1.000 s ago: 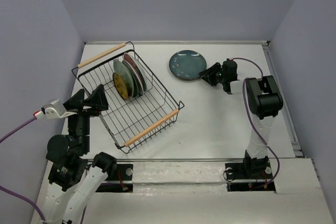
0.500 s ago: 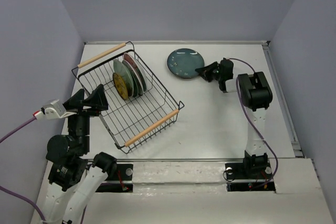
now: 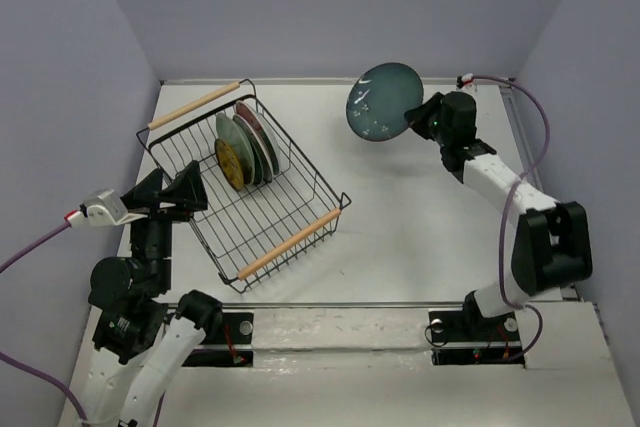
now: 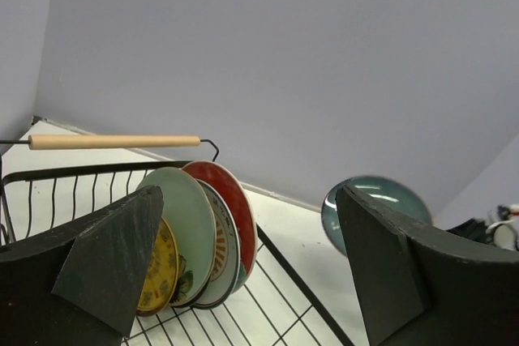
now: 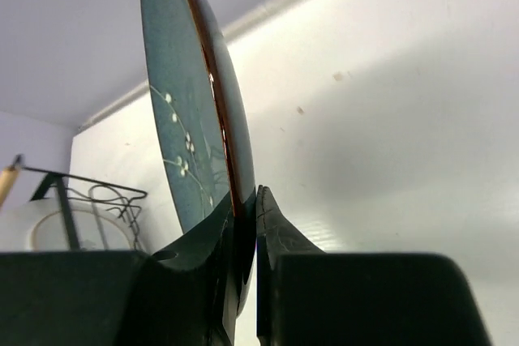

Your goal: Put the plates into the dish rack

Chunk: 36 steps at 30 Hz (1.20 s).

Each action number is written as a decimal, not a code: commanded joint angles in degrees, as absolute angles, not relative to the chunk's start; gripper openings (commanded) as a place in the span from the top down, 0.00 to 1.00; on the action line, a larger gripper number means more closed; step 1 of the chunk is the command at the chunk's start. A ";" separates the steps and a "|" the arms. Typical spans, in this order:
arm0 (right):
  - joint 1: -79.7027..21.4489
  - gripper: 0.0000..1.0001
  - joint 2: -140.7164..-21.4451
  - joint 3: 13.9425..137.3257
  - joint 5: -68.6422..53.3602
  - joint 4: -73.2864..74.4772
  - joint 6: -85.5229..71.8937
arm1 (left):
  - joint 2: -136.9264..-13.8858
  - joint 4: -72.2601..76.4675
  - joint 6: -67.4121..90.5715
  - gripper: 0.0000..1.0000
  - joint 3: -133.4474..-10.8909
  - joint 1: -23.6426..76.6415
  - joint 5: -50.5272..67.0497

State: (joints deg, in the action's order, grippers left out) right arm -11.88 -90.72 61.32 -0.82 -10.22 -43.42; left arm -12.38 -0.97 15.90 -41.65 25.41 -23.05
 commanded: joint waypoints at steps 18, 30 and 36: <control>-62.57 0.93 -109.23 123.10 49.39 0.87 1.56 | -7.82 5.98 15.56 0.01 -42.01 24.34 -25.05; -67.50 0.93 -126.82 140.10 50.97 9.84 -5.34 | -4.83 5.80 14.50 0.01 -41.66 25.22 -28.65; -68.64 0.93 -133.67 143.52 55.19 9.67 -6.68 | -4.48 5.80 14.33 0.01 -41.40 25.22 -28.92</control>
State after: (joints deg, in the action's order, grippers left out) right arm -67.92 -132.79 136.07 48.75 19.73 -3.70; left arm -5.30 2.44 15.31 -41.63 24.82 -27.29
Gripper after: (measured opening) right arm 0.131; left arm 0.990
